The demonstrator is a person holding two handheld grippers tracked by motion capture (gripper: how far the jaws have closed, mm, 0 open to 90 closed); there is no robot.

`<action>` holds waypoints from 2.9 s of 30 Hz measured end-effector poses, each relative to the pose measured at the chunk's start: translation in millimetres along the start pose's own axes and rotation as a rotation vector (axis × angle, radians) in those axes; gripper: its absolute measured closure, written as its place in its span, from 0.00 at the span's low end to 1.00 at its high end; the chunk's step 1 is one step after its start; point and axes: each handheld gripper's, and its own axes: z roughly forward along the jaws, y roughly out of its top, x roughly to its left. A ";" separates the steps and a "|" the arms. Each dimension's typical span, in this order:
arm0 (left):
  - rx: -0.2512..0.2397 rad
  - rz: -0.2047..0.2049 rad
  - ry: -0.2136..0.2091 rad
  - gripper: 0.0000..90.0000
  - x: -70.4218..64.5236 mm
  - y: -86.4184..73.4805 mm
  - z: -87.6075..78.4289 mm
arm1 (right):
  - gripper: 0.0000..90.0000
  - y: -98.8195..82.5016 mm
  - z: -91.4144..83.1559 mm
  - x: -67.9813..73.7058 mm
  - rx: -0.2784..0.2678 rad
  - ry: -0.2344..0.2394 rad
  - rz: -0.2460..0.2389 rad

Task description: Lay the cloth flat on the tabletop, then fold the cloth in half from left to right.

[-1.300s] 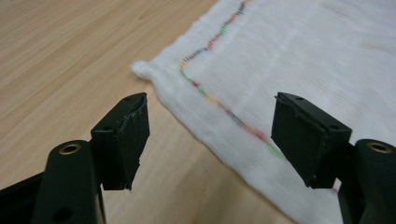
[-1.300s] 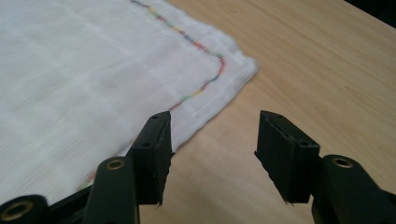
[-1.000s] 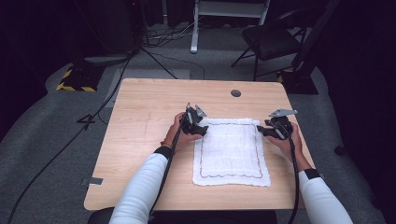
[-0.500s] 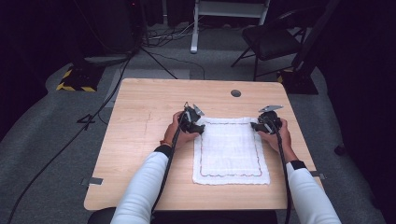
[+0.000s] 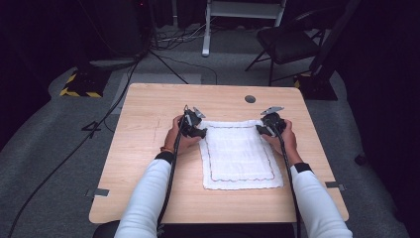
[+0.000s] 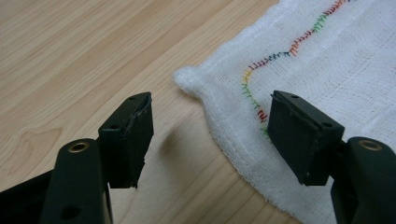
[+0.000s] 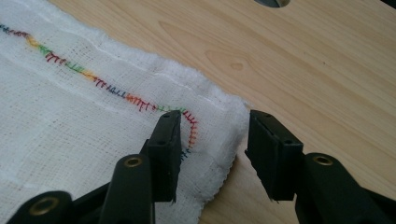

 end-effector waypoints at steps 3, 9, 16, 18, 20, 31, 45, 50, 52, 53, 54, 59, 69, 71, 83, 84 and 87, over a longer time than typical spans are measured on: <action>0.003 -0.036 -0.011 0.35 8.1 -2.3 -0.2 | 0.58 6.2 4.6 4.6 -0.003 -0.007 -0.009; -0.018 -0.086 -0.068 0.29 13.9 -15.1 -17.1 | 0.54 11.0 -7.7 10.2 -0.068 0.051 0.024; -0.079 -0.076 -0.154 0.27 12.0 -40.2 -53.1 | 0.52 -1.6 -59.2 50.5 -0.187 0.260 -0.077; -0.091 -0.070 -0.148 0.26 9.9 -44.5 -57.9 | 0.53 -5.5 -71.0 66.6 -0.210 0.313 -0.108; -0.090 -0.079 -0.162 0.26 7.7 -47.4 -59.2 | 0.53 -8.0 -81.8 88.2 -0.223 0.367 -0.164; -0.082 -0.035 -0.123 0.25 -8.5 -50.6 -57.7 | 0.55 -23.3 -96.7 210.7 -0.178 0.631 -0.446; -0.105 -0.091 -0.066 0.24 4.4 -55.5 -57.8 | 0.84 -26.5 -79.2 220.7 -0.138 0.600 -0.429; -0.119 -0.121 -0.048 0.23 8.4 -37.6 -45.6 | 0.93 -26.8 -80.5 221.9 -0.140 0.578 -0.439; -0.115 -0.132 -0.043 0.23 9.4 -28.7 -36.9 | 0.94 -26.7 -80.7 222.0 -0.139 0.576 -0.439; -0.110 -0.123 -0.029 0.23 9.5 -25.9 -33.4 | 0.95 -26.7 -80.9 222.5 -0.139 0.572 -0.445; -0.097 -0.132 -0.019 0.23 9.2 -21.9 -27.0 | 0.95 -26.9 -81.4 222.8 -0.137 0.574 -0.447; -0.068 -0.157 0.008 0.23 11.1 -10.0 -9.9 | 0.95 -30.6 -85.5 224.9 -0.138 0.587 -0.461; -0.031 -0.217 -0.026 0.20 16.0 -10.4 6.5 | 0.95 -35.6 -91.8 227.7 -0.137 0.585 -0.492; -0.035 -0.206 -0.033 0.22 16.5 -11.1 5.6 | 0.95 -35.4 -91.7 227.5 -0.136 0.587 -0.495; -0.052 -0.147 -0.212 0.93 20.0 -11.2 0.0 | 0.95 -41.3 -94.8 221.2 -0.147 0.557 -0.463; -0.047 -0.140 -0.209 0.94 19.5 -10.5 -0.3 | 0.95 -41.3 -95.1 221.2 -0.147 0.557 -0.459; -0.038 -0.121 -0.201 0.95 20.1 -7.9 -0.8 | 0.95 -40.5 -95.3 221.8 -0.154 0.557 -0.464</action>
